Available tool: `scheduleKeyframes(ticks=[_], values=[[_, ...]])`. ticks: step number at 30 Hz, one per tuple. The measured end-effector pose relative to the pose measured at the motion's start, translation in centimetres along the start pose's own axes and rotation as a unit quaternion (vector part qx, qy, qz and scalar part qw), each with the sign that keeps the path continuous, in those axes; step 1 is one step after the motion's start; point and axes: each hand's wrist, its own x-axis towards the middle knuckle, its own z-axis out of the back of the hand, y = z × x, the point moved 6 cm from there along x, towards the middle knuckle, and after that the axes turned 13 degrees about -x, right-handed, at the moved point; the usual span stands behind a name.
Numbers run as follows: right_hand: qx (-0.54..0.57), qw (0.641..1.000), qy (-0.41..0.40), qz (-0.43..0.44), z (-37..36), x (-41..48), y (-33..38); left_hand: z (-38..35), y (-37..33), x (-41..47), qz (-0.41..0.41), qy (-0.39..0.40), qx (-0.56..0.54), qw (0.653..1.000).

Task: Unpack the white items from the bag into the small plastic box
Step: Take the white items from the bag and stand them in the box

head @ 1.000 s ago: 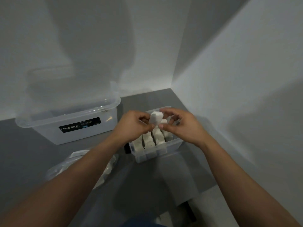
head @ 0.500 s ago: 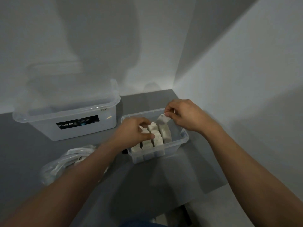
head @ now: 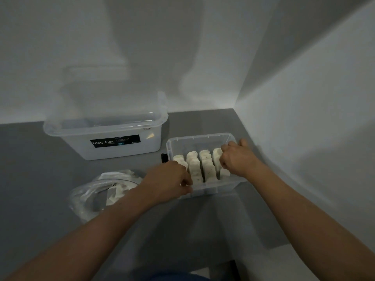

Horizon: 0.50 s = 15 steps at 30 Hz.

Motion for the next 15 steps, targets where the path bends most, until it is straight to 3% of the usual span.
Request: scheduleKeyframes(ticks=[6, 10, 12, 15], values=[[-0.016, 0.999, -0.030, -0.015, -0.7, 0.5, 0.1, 0.1, 0.0, -0.2, -0.005, -0.010, 0.003, 1.000], [0.075, 0.994, -0.042, -0.072, 0.8, -0.8, -1.5, 0.0, -0.1, -0.9, -0.042, -0.003, -0.002, 0.999], [0.192, 0.964, -0.121, -0.138, 2.6, -2.7, -2.8, 0.4, 0.2, -1.8, -0.058, -0.025, -0.030, 0.998], [0.404, 0.859, -0.212, -0.234, 5.4, -6.7, -2.9, 2.3, 2.0, -4.3, -0.050, -0.096, -0.082, 0.991]])
